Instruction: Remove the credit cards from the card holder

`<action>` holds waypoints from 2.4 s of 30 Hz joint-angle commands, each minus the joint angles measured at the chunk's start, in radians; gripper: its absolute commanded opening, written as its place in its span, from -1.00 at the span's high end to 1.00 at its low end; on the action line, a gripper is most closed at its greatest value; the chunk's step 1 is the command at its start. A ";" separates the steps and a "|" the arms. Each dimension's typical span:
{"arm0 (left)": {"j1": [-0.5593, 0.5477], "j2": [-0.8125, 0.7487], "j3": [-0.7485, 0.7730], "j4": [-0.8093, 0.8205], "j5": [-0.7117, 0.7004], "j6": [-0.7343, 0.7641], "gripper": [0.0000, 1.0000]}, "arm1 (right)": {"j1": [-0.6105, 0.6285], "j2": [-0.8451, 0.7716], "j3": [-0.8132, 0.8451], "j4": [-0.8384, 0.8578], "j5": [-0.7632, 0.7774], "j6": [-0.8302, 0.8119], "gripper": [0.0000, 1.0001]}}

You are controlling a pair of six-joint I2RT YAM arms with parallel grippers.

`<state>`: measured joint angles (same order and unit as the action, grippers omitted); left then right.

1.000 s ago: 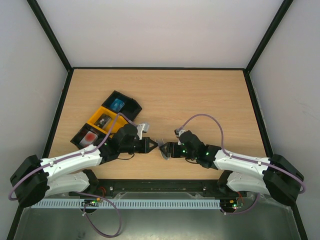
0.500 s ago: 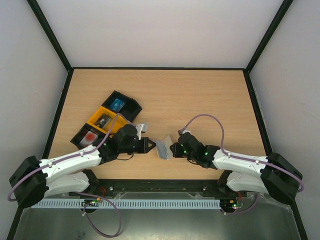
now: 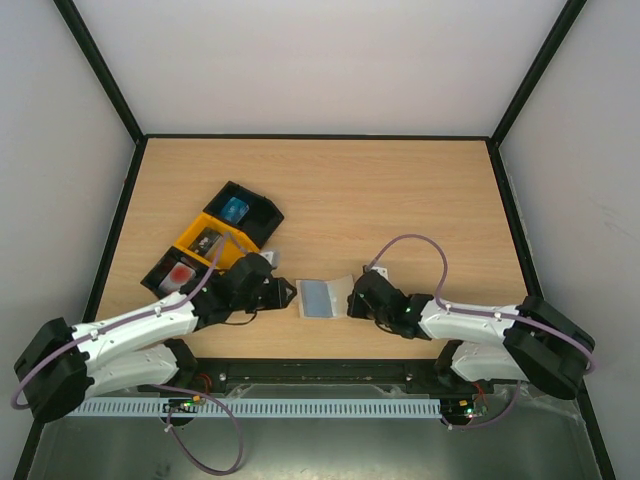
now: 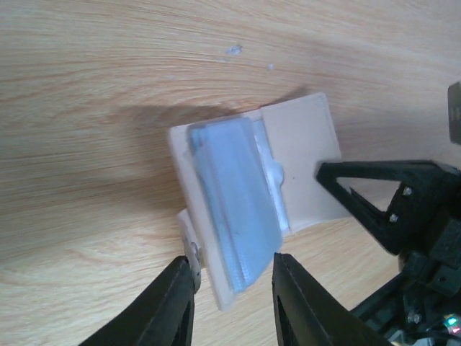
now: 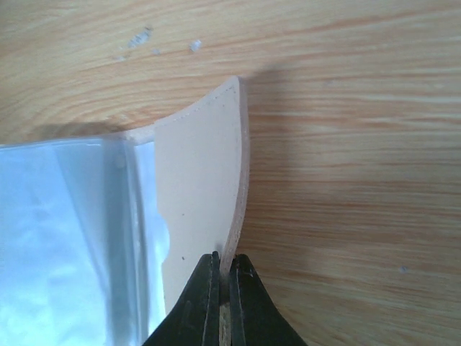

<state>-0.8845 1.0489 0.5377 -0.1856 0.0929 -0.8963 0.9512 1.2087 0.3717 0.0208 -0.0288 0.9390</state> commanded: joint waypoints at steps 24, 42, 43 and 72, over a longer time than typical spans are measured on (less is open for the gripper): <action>0.068 0.114 -0.121 0.268 0.061 0.080 -0.11 | 0.003 -0.029 -0.166 0.114 0.090 0.089 0.96; 0.036 0.424 -0.060 0.366 0.012 0.068 0.04 | 0.003 -0.049 -0.199 0.127 0.053 0.090 0.96; 0.033 0.437 -0.053 0.365 0.012 0.069 0.06 | 0.003 -0.055 -0.201 0.123 0.055 0.093 0.96; 0.014 0.210 -0.082 0.383 0.141 0.082 0.95 | 0.004 -0.449 -0.021 -0.163 0.023 0.028 -0.26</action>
<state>-0.8658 1.2598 0.4698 0.1898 0.2104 -0.8307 0.9516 0.7818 0.3145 -0.1734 0.0345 1.0023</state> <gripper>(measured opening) 0.025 0.620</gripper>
